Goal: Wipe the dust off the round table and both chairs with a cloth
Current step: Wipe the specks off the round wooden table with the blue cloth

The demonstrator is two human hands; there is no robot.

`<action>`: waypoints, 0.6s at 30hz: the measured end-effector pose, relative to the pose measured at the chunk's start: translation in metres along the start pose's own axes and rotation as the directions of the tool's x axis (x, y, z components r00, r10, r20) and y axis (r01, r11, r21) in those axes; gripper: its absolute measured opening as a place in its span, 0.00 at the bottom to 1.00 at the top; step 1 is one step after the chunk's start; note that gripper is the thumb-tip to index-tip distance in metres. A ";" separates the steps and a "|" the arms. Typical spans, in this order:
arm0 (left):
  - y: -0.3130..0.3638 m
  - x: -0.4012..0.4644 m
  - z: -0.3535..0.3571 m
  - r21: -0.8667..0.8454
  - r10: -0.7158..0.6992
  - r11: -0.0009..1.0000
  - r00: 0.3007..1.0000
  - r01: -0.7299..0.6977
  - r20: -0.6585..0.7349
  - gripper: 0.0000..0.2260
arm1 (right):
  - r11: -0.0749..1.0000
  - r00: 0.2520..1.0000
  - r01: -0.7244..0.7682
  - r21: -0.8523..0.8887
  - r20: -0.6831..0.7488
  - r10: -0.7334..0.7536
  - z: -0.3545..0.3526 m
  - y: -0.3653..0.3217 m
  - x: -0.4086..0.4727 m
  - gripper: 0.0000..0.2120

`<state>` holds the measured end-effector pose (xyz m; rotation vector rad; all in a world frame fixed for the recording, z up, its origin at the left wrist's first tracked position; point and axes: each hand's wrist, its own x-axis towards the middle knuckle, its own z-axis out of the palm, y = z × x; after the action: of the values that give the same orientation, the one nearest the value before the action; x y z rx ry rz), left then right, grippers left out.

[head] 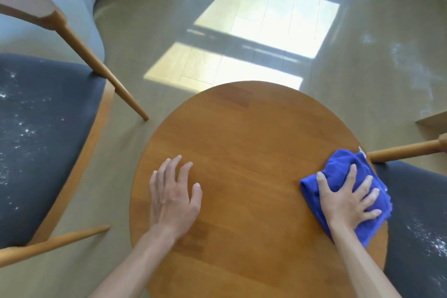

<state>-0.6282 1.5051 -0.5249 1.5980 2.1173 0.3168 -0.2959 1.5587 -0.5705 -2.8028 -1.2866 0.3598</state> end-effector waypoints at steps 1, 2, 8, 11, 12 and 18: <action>0.002 0.004 -0.001 -0.003 -0.011 1.000 1.000 0.011 -0.008 0.20 | 1.000 1.000 0.021 -0.001 -0.003 -0.021 0.001 -0.012 0.010 0.43; 0.003 0.007 -0.002 -0.008 -0.029 1.000 0.999 0.029 -0.016 0.22 | 0.999 0.999 0.041 0.000 -0.005 -0.041 0.001 -0.025 0.020 0.43; -0.018 0.022 -0.005 -0.078 -0.189 0.980 0.981 0.185 -0.052 0.20 | 0.985 0.985 0.172 -0.022 0.014 -0.171 0.005 -0.112 0.069 0.42; -0.025 0.028 -0.004 -0.168 -0.243 0.959 0.967 0.228 -0.076 0.20 | 0.968 0.969 0.248 -0.033 0.017 -0.247 0.009 -0.150 0.079 0.41; -0.026 0.028 -0.003 -0.188 -0.249 0.955 0.965 0.230 -0.086 0.19 | 0.958 0.959 0.283 -0.044 0.016 -0.283 0.011 -0.162 0.080 0.41; -0.027 0.030 -0.003 -0.266 -0.257 0.941 0.954 0.211 -0.154 0.19 | 0.838 0.844 0.536 -0.100 0.042 -0.534 0.032 -0.224 0.043 0.41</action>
<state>-0.6586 1.5258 -0.5414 1.1994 2.2764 0.6442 -0.4427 1.7360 -0.5809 -2.3582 -2.0609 0.2799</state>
